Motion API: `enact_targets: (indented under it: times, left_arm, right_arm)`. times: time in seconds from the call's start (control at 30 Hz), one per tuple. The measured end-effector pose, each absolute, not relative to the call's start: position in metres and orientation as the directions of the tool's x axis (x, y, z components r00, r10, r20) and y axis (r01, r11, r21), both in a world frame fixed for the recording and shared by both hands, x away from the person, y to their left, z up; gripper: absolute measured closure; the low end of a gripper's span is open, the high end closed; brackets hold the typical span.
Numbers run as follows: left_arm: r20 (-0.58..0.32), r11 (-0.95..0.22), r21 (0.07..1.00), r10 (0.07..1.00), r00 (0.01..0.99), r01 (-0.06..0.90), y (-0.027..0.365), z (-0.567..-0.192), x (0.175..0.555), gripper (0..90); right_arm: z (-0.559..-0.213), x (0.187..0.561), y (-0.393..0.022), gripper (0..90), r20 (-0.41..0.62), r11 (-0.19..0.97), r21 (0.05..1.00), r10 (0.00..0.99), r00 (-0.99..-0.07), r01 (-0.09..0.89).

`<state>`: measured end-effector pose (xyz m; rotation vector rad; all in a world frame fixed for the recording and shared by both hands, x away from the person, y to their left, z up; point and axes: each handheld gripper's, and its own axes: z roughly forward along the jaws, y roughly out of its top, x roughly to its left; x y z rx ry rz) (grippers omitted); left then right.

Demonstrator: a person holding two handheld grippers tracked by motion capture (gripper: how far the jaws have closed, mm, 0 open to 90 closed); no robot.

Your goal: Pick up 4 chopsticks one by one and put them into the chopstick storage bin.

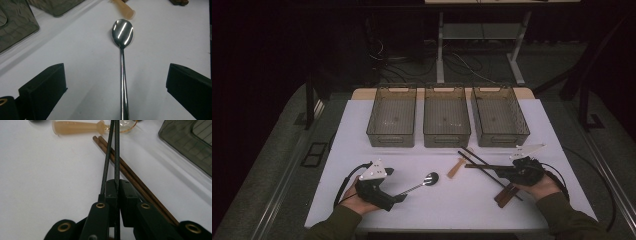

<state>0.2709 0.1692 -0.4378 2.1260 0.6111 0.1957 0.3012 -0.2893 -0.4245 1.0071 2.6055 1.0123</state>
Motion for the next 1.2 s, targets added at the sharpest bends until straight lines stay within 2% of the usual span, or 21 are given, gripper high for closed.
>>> enact_targets:
  times: [0.23,1.2]
  left_arm:
    - [-0.119,-0.434,0.822,0.501,0.857,0.368,0.17,-0.438,0.271,1.5]
    - [-0.097,-0.453,0.817,0.501,0.86,0.356,0.167,-0.436,0.271,1.5]
  right_arm:
    - [-0.419,0.302,-0.289,85.0,0.109,0.51,0.673,0.649,-0.753,0.536]
    - [-0.396,0.319,-0.256,85.0,0.151,0.439,0.75,0.615,-0.774,0.495]
